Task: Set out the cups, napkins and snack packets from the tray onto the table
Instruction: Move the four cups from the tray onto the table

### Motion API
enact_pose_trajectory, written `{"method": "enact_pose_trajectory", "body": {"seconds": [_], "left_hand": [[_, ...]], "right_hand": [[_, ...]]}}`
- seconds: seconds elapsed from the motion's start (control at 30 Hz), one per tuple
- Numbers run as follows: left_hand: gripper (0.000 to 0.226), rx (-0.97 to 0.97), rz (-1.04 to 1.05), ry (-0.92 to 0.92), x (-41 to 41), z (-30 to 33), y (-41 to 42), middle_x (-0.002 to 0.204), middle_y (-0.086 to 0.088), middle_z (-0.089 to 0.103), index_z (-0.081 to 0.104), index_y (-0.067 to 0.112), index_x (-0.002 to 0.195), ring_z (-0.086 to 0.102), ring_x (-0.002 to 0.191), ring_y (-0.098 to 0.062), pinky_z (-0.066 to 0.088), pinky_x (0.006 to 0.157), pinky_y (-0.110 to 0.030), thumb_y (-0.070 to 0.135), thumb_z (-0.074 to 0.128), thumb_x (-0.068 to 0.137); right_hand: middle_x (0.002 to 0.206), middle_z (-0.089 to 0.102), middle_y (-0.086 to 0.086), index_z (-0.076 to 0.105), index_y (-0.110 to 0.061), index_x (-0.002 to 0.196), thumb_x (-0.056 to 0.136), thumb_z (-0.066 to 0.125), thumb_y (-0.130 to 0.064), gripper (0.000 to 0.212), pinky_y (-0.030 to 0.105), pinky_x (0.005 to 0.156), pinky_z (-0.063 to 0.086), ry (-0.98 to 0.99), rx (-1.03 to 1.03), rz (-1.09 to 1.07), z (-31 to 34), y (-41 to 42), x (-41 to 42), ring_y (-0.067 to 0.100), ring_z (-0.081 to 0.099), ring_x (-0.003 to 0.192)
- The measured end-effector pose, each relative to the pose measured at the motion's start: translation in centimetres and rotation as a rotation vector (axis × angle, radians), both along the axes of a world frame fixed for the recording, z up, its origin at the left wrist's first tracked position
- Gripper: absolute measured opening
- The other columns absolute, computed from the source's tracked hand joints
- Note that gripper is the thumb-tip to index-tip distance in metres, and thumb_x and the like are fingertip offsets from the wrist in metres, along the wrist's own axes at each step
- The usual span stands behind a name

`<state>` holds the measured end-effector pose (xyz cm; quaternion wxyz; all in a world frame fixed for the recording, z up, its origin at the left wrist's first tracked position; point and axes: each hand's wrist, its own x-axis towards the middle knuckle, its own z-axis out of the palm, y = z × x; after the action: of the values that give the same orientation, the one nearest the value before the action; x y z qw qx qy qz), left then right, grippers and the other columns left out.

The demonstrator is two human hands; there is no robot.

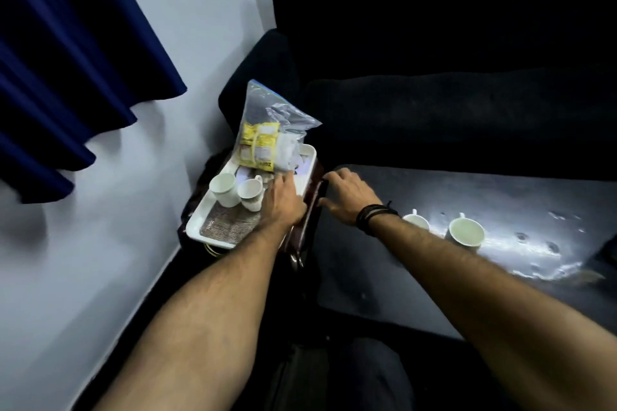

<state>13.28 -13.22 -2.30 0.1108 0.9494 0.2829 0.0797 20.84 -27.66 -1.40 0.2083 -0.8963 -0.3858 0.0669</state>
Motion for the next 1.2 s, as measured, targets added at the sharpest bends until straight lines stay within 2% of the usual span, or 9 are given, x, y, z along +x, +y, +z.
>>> {"method": "enact_pose_trajectory", "body": {"seconds": [0.1,0.23,0.37,0.47,0.57,0.77,0.93,1.1,1.2], "left_hand": [[0.053,0.062,0.095,0.003,-1.3,-0.4,4.1,0.13,-0.017,0.05,0.045,0.011,0.13,0.051,0.12,-0.037,0.043,0.097,-0.045,0.012,0.062,0.08],[0.066,0.067,0.236,0.056,-2.7,-1.0,9.4,0.13,-0.018,0.048,0.045,0.017,0.135,0.05,0.121,-0.039,0.042,0.098,-0.046,0.039,0.071,0.078],[0.069,0.029,0.365,0.119,-2.7,-1.7,13.8,0.142,-0.019,0.038,0.036,0.025,0.145,0.041,0.13,-0.04,0.038,0.104,-0.048,0.028,0.066,0.083],[0.085,-0.045,0.326,0.217,-2.0,-1.8,16.0,0.148,-0.017,0.028,0.025,0.031,0.151,0.036,0.135,-0.041,0.04,0.106,-0.051,0.035,0.071,0.08],[0.077,-0.087,0.236,0.295,-1.0,-1.9,17.3,0.147,-0.015,0.032,0.029,0.034,0.148,0.038,0.133,-0.042,0.042,0.104,-0.051,0.024,0.068,0.082],[0.06,-0.077,0.172,0.258,-1.0,-2.6,18.1,0.137,-0.018,0.038,0.04,0.031,0.14,0.04,0.127,-0.044,0.042,0.104,-0.048,0.024,0.063,0.085],[0.062,-0.044,0.128,0.245,-2.4,-1.9,17.2,0.13,-0.02,0.041,0.039,0.031,0.139,0.046,0.122,-0.045,0.045,0.099,-0.048,0.025,0.065,0.083],[0.054,-0.001,0.156,0.187,-3.5,-0.2,14.4,0.13,-0.017,0.04,0.042,0.026,0.134,0.045,0.123,-0.042,0.045,0.096,-0.048,0.032,0.063,0.085],[0.06,0.03,0.172,0.179,-4.7,1.2,13.4,0.132,-0.015,0.038,0.04,0.027,0.137,0.044,0.124,-0.04,0.043,0.096,-0.047,0.035,0.064,0.083]], "right_hand": [[0.126,0.05,0.015,0.045,-0.016,0.134,0.086,0.063,-0.042,0.057,0.046,0.094,0.047,0.033,0.005,0.096,-0.4,4.8,-1.5,0.036,0.05,0.117],[0.13,0.048,0.017,0.037,-0.018,0.14,0.087,0.063,-0.042,0.064,0.045,0.091,0.048,0.08,0.0,0.149,-1.4,9.9,-2.5,0.036,0.049,0.119],[0.138,0.043,0.018,0.033,-0.024,0.141,0.084,0.065,-0.044,0.068,0.048,0.093,0.049,0.145,0.012,0.136,-2.9,13.9,-2.6,0.036,0.051,0.121],[0.138,0.042,0.02,0.036,-0.022,0.14,0.084,0.065,-0.048,0.068,0.048,0.091,0.051,0.123,0.016,0.132,-3.5,16.4,-2.5,0.037,0.05,0.122],[0.14,0.04,0.02,0.035,-0.024,0.142,0.085,0.065,-0.046,0.068,0.048,0.089,0.05,0.091,-0.046,0.15,-4.0,18.6,-2.3,0.039,0.046,0.125],[0.138,0.041,0.019,0.038,-0.026,0.14,0.087,0.064,-0.039,0.06,0.048,0.094,0.046,0.079,-0.085,0.137,-4.1,19.9,-2.3,0.04,0.046,0.125],[0.137,0.042,0.022,0.044,-0.018,0.133,0.089,0.063,-0.028,0.049,0.047,0.092,0.045,0.132,-0.063,0.158,-2.7,18.9,-2.7,0.042,0.048,0.123],[0.147,0.029,0.023,0.035,-0.024,0.143,0.089,0.061,-0.028,0.06,0.048,0.102,0.04,0.203,-0.06,0.173,-2.3,18.0,-4.4,0.042,0.036,0.134],[0.139,0.037,0.023,0.038,-0.023,0.138,0.09,0.06,-0.026,0.053,0.046,0.097,0.044,0.196,-0.085,0.16,-3.0,17.7,-6.0,0.041,0.044,0.127]]}}
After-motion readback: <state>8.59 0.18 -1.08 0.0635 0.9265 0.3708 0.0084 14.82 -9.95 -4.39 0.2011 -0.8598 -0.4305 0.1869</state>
